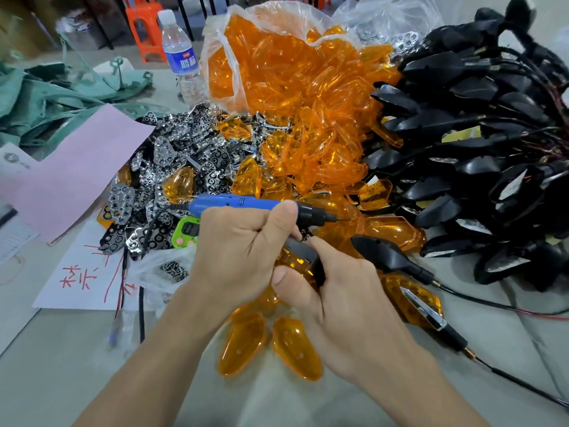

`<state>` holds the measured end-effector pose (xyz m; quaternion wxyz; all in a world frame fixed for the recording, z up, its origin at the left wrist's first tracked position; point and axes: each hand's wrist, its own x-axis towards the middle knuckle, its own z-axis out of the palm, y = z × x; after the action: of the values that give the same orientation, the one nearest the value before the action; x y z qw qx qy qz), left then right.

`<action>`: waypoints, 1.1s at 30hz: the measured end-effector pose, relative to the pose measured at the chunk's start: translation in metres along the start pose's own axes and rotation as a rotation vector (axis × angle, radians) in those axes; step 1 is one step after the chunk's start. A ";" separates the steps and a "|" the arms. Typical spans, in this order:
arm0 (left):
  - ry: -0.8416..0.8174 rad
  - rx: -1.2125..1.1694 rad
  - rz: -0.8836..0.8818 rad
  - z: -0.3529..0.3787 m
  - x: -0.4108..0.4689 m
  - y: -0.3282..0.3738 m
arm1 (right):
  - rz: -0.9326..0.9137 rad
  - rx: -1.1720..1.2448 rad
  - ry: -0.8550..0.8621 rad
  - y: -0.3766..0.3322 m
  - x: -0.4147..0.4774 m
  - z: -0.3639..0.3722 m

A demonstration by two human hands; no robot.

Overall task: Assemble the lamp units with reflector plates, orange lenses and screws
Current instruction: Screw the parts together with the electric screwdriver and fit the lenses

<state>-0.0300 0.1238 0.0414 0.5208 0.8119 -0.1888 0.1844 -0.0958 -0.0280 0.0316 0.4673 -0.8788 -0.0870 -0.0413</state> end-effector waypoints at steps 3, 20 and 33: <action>-0.092 0.164 -0.066 0.003 0.004 0.002 | 0.015 0.150 -0.017 0.005 0.005 0.004; -0.399 -0.840 -0.308 0.022 -0.006 0.018 | 0.466 1.720 -0.755 0.029 0.016 0.007; -0.041 -0.293 -0.431 0.028 -0.016 0.053 | 0.330 1.371 -0.444 0.028 0.017 0.008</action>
<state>-0.0672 0.0794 0.0637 0.6560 0.7530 -0.0467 0.0235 -0.0741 -0.0349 0.0070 0.8831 -0.3789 -0.0525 0.2718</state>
